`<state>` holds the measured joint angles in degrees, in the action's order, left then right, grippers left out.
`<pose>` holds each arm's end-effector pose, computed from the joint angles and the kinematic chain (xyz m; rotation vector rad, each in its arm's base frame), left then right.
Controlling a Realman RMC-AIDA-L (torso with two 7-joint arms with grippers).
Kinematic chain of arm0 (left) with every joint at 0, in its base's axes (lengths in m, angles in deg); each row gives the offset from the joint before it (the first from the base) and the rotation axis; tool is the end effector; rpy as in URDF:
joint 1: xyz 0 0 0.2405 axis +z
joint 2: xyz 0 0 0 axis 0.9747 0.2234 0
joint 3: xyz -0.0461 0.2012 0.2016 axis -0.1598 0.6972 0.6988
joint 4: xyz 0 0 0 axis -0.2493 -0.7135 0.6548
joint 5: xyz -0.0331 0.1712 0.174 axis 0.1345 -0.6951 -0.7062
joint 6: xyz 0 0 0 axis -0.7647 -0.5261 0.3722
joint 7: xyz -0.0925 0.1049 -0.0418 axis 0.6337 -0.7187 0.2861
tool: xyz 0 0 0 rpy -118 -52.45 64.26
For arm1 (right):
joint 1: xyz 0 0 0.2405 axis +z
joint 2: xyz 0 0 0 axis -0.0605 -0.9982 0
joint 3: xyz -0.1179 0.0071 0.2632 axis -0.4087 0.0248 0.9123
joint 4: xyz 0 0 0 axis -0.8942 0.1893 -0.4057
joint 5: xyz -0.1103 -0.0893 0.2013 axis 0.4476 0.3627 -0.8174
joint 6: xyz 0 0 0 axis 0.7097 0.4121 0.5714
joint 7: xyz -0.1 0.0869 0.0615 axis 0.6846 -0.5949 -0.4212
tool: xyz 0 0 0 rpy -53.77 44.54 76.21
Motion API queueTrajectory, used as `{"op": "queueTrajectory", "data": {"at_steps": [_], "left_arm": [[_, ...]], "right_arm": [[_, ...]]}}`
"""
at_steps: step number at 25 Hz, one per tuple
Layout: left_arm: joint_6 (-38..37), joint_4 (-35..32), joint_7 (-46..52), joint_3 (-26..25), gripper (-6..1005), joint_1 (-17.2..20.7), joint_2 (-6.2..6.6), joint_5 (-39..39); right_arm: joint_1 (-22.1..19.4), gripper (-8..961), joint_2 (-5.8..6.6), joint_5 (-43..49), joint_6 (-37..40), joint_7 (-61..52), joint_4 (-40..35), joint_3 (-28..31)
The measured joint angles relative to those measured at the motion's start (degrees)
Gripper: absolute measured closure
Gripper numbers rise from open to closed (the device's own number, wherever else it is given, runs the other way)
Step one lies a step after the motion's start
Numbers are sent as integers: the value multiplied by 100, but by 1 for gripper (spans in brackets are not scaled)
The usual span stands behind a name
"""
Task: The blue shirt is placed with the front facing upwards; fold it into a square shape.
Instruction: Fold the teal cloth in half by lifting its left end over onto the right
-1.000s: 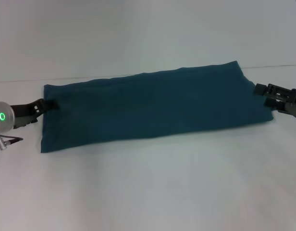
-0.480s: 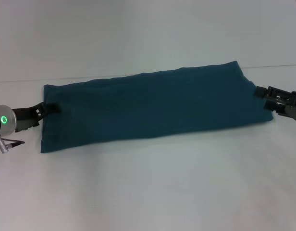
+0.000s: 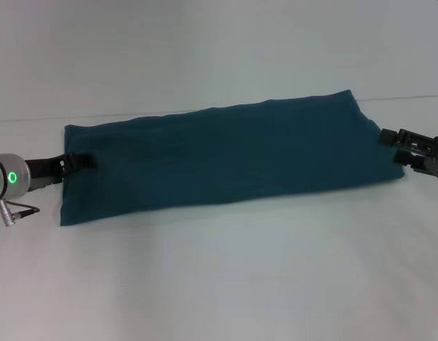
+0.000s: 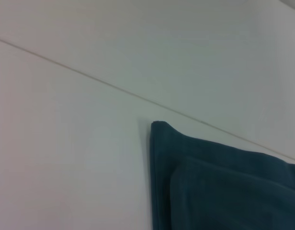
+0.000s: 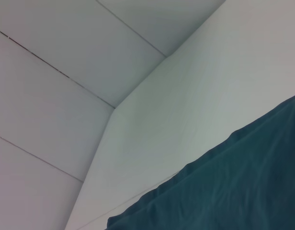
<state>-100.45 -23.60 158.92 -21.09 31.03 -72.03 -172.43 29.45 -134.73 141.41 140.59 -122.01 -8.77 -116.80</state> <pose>-0.3276 0.5022 -0.0293 -1.6990 -1.5900 -0.3531 0.3850 0.3900 0.0688 -1.9294 1.6545 0.9810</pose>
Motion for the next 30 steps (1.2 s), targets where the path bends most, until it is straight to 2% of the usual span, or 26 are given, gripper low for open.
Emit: {"op": "queueTrajectory", "data": {"at_steps": [23,30], "left_arm": [[-61,89,74,-5,155,-17,8,0],[-367,67,24,-2,156,-67,-17,63]], "right_arm": [[10,26,0,0,1,-1,-2,17],[12,25,0,0,0,0,-2,25]]}}
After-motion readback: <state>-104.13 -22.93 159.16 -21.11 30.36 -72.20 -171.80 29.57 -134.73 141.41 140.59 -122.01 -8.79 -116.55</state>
